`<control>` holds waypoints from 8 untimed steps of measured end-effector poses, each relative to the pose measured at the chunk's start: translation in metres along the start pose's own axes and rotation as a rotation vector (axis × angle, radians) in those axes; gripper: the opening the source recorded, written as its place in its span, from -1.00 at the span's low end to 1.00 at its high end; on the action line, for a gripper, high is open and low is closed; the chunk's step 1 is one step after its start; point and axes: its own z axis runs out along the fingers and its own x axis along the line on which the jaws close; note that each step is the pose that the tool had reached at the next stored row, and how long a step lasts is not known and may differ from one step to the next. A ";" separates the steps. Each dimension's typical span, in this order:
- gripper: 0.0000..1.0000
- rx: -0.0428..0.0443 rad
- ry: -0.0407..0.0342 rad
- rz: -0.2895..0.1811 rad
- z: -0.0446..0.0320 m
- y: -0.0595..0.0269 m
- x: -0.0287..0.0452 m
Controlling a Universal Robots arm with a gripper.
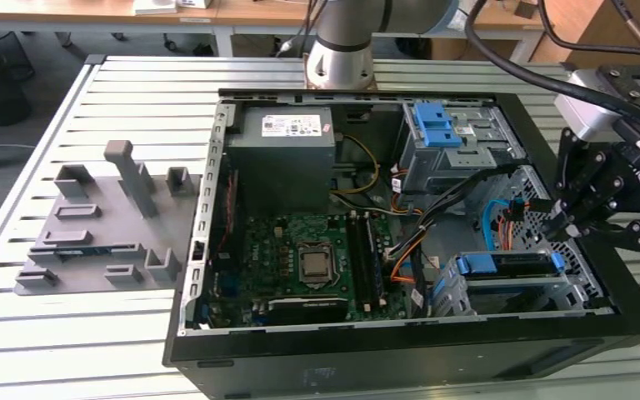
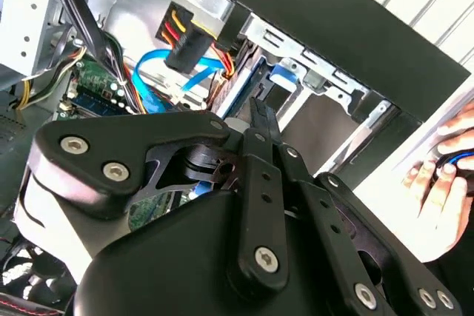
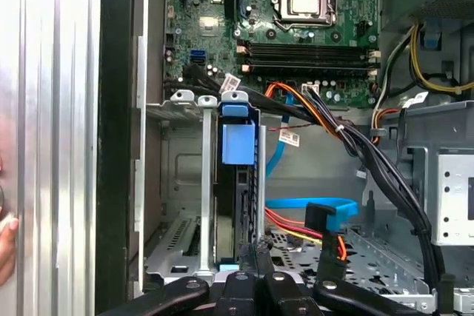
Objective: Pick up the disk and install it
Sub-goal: 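Insert the first disk wire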
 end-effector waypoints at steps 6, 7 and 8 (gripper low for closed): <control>-0.76 0.0011 -0.0002 0.021 0.0001 -0.0004 -0.0038; -0.76 0.0012 -0.0001 0.023 0.0001 -0.0004 -0.0051; -0.76 0.0013 -0.0003 0.024 0.0002 -0.0003 -0.0070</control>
